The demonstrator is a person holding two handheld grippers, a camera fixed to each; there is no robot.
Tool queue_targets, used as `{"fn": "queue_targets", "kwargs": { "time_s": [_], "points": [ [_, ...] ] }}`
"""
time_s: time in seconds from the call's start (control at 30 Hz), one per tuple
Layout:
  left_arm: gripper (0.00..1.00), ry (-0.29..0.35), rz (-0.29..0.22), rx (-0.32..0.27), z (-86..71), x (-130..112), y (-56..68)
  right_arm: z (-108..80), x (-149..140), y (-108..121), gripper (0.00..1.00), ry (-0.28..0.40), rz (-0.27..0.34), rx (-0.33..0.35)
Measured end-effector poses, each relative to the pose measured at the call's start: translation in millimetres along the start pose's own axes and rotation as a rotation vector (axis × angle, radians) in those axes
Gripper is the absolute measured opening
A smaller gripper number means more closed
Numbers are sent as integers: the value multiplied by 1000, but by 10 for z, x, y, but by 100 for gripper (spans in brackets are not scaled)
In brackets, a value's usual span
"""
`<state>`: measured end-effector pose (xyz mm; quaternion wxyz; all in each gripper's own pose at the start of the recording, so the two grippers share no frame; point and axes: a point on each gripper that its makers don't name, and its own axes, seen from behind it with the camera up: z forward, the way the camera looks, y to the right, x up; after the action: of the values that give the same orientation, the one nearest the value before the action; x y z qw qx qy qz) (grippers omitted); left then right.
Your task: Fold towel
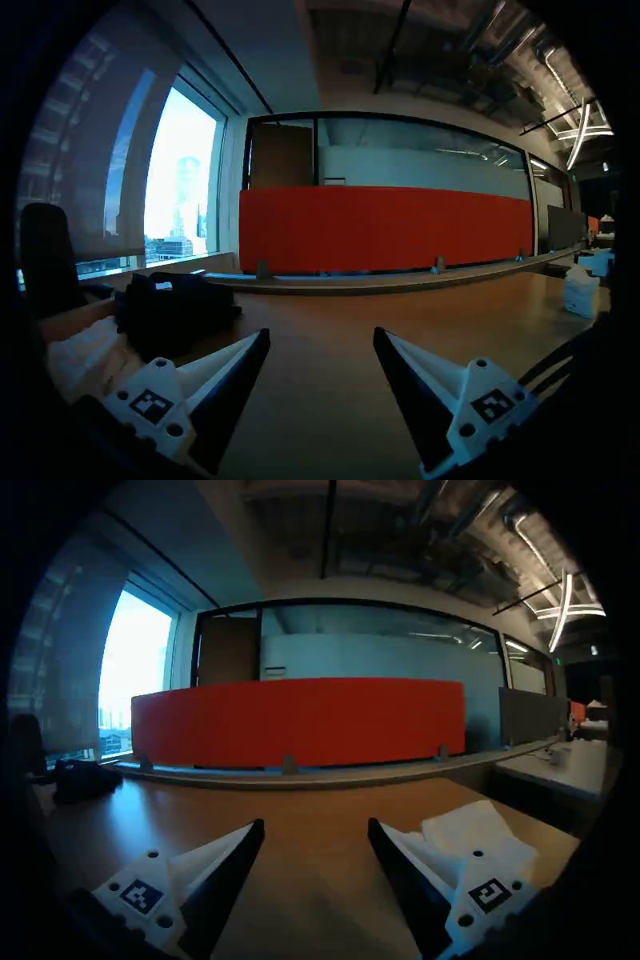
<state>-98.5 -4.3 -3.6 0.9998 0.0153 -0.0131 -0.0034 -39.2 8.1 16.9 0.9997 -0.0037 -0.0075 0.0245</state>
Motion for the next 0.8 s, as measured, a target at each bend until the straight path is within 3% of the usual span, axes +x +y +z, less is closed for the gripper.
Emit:
{"fn": "queue_targets", "kwargs": {
  "time_s": [0.8],
  "points": [
    [96,0,0,0,12,-3,3,-54,-235,9,100,10,-35,5]
  ]
}}
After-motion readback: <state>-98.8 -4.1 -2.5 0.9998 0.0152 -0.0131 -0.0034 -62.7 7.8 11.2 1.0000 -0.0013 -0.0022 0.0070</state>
